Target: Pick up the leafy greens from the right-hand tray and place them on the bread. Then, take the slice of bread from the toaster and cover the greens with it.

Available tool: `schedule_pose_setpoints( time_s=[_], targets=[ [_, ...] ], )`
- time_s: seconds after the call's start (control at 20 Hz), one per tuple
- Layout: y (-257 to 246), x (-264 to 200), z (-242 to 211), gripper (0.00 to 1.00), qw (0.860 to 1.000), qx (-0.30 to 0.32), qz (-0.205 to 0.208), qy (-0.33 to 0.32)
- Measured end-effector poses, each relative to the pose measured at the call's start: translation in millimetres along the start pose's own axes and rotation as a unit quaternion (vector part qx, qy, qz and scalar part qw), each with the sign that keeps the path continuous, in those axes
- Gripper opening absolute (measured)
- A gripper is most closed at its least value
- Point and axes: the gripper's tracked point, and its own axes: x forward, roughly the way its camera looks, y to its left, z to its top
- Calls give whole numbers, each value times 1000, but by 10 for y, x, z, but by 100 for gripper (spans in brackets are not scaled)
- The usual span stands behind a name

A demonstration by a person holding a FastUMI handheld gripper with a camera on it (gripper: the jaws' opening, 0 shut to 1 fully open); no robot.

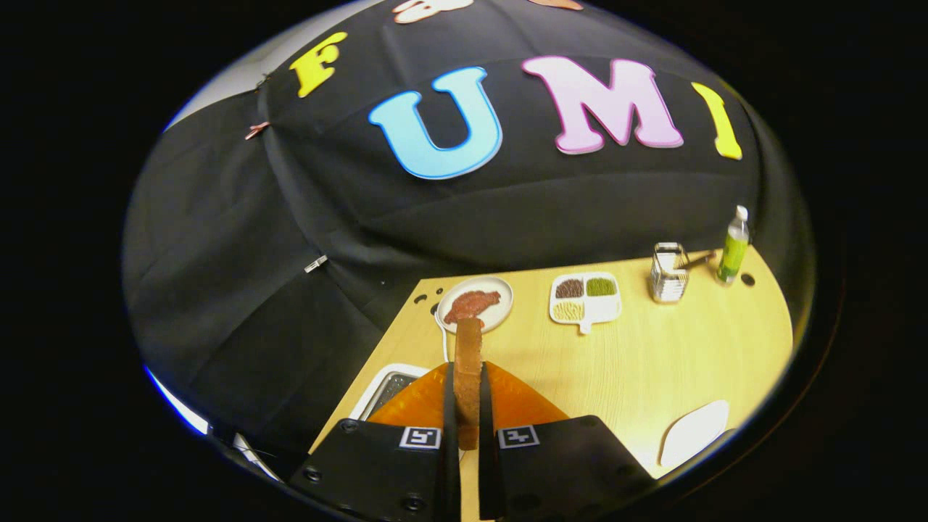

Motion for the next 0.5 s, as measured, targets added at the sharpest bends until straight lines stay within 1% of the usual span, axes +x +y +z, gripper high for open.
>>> schedule_pose_setpoints(
  time_s=[0.25, 0.5],
  targets=[
    [-404, 0, -572, 14, 998, 47, -10, 42],
    [-615, 37, -1030, 14, 995, 79, 1, 58]
  ],
)
